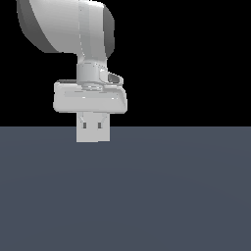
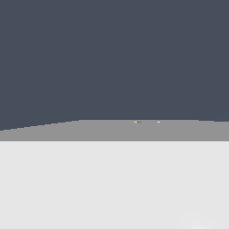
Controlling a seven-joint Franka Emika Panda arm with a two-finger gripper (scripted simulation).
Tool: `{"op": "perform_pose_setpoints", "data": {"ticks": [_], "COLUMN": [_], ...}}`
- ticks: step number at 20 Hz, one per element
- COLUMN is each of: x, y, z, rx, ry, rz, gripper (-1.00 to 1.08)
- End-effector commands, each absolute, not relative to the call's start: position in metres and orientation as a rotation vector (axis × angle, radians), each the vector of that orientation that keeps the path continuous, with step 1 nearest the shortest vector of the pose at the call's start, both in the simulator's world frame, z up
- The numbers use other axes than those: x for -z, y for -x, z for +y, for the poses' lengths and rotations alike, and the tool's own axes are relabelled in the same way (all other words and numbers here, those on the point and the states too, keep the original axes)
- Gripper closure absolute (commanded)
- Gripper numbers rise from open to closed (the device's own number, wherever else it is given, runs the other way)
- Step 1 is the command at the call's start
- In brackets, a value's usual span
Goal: Plug the charger into the wall socket.
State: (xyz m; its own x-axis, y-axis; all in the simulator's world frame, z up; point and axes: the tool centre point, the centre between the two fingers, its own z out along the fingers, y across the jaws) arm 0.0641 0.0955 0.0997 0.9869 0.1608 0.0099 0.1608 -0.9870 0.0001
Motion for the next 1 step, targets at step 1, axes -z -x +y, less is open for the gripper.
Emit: {"op": "perform_pose_setpoints", "data": {"ticks": [1], "x": [-0.1], "y": [-0.0657], "z": [0.0957], "rx": [0.016], "ry": [3.131], "rz": [-0.253], "gripper": [1.08]}}
